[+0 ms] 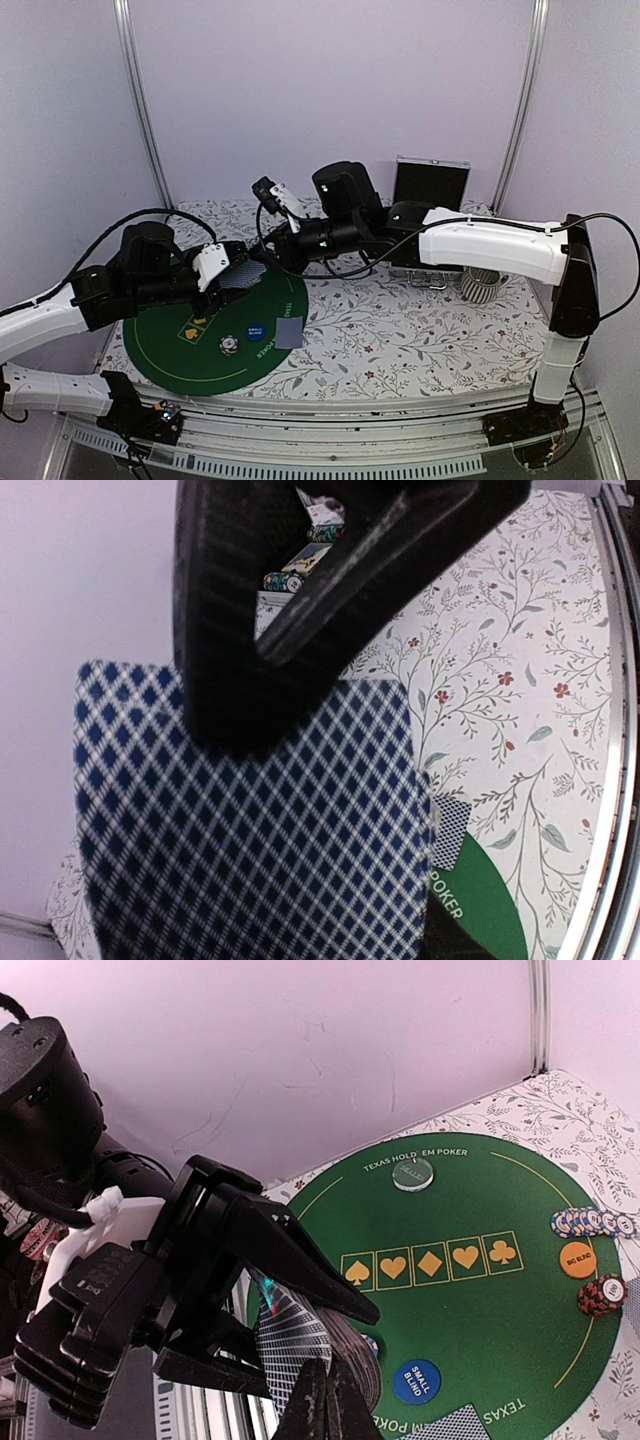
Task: Distribute texas hold em gaming equipment
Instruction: Pick up the poker card from the face-down deck piles.
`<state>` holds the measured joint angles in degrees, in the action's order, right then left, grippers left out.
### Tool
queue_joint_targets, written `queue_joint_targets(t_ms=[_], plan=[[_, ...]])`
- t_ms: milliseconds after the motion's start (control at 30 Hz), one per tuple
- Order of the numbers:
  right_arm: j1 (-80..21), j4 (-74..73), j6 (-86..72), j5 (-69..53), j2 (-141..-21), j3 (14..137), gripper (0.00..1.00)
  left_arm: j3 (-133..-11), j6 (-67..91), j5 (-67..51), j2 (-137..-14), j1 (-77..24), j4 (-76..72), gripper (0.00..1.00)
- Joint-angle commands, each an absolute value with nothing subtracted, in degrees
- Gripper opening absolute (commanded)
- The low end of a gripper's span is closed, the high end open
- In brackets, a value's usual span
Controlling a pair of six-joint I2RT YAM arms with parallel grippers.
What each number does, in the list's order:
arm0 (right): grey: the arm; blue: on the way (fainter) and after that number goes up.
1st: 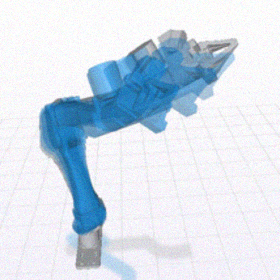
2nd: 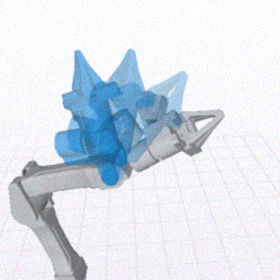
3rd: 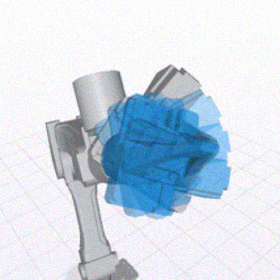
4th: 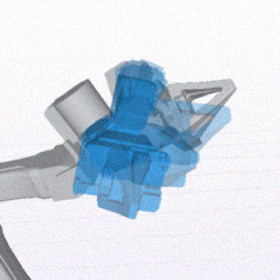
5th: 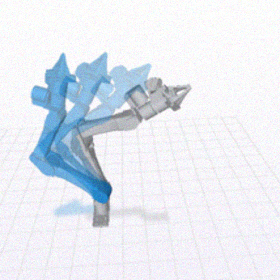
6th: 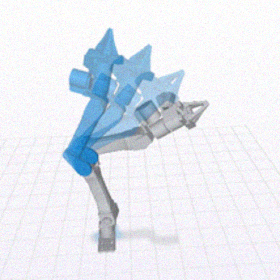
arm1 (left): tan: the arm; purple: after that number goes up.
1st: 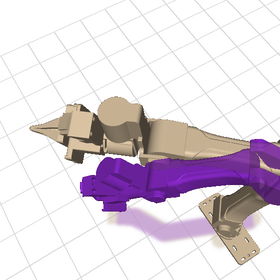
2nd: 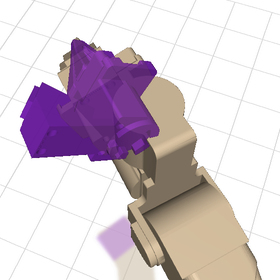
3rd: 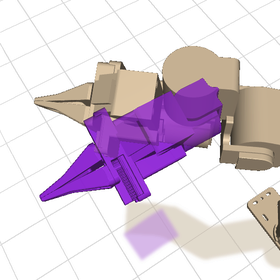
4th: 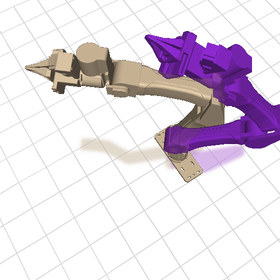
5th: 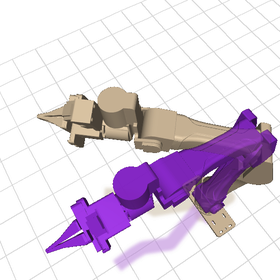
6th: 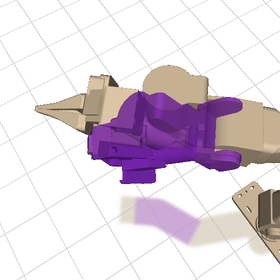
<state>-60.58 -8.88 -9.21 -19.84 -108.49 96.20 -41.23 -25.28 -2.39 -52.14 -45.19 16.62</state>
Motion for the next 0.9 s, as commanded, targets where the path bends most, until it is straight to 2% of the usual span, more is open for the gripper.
queue_joint_targets(t_ms=[0,867], plan=[[-60.29,-8.72,-9.08,-20.36,-104.67,94.81,0.02,-40.74,-25.50,-3.09,-52.20,-44.88,15.29,0.49],[-55.57,-2.05,-12.96,-27.25,-95.13,84.86,0.02,-40.69,-25.31,-2.40,-52.67,-44.90,15.38,0.49]])
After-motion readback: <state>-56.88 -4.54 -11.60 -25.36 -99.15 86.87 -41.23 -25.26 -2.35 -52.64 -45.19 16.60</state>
